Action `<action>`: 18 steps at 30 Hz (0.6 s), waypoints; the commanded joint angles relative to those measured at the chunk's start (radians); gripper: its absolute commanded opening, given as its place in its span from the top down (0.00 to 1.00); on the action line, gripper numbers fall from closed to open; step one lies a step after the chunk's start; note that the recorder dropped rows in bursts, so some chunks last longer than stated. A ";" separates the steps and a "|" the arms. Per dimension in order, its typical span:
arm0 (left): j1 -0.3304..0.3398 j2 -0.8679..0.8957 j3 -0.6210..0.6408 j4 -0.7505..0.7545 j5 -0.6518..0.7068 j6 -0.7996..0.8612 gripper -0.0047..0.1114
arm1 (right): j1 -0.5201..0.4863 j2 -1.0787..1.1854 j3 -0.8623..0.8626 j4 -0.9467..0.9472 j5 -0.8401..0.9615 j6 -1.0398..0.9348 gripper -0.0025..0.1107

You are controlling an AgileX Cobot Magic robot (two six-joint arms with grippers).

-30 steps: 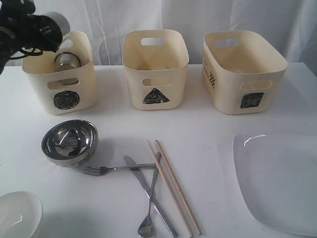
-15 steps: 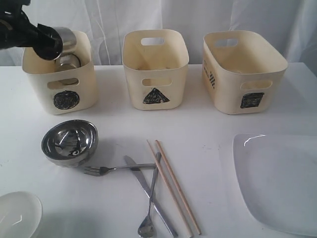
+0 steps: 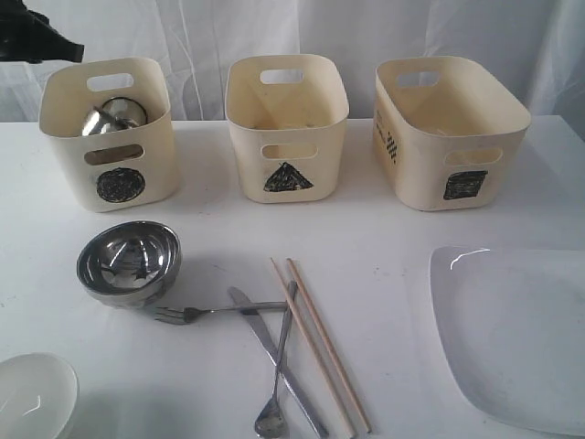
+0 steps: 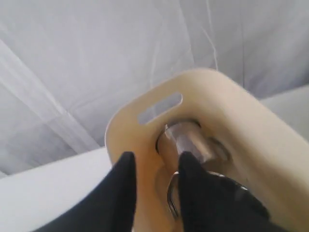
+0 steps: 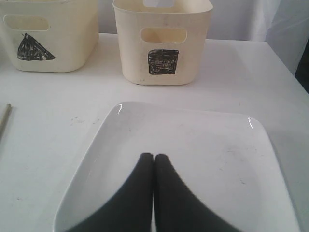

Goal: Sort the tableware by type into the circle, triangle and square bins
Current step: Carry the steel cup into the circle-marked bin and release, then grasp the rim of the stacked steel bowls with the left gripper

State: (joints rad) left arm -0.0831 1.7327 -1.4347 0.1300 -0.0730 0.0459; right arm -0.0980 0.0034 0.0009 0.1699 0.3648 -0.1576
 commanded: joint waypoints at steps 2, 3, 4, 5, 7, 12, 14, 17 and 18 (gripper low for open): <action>0.001 0.031 -0.003 0.002 -0.220 -0.032 0.95 | -0.002 -0.003 -0.001 -0.010 -0.015 0.004 0.98; 0.001 0.026 -0.003 0.002 -0.217 -0.034 0.96 | -0.002 -0.003 -0.001 -0.010 -0.015 0.004 0.98; 0.001 0.018 -0.003 0.002 -0.198 -0.040 0.96 | -0.002 -0.003 -0.001 -0.010 -0.015 0.004 0.98; 0.001 -0.001 -0.003 0.002 -0.164 -0.046 0.96 | -0.002 -0.003 -0.001 -0.010 -0.015 0.004 0.98; 0.001 -0.064 -0.003 0.002 -0.030 -0.046 0.96 | -0.002 -0.003 -0.001 -0.010 -0.015 0.004 0.98; 0.001 -0.217 -0.003 -0.019 0.558 -0.076 0.96 | -0.002 -0.003 -0.001 -0.010 -0.015 0.004 0.98; 0.001 -0.226 0.005 -0.019 0.747 -0.074 0.96 | -0.002 -0.003 -0.001 -0.010 -0.015 0.004 0.98; 0.001 -0.213 0.067 -0.057 0.857 -0.059 0.96 | -0.002 -0.003 -0.001 -0.010 -0.015 0.004 0.98; 0.001 -0.206 0.099 -0.079 0.857 -0.033 0.95 | -0.002 -0.003 -0.001 -0.010 -0.015 0.004 0.98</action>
State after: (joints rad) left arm -0.0831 1.5097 -1.3985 0.1026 0.6875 -0.0177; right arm -0.0980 0.0034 0.0009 0.1699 0.3648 -0.1576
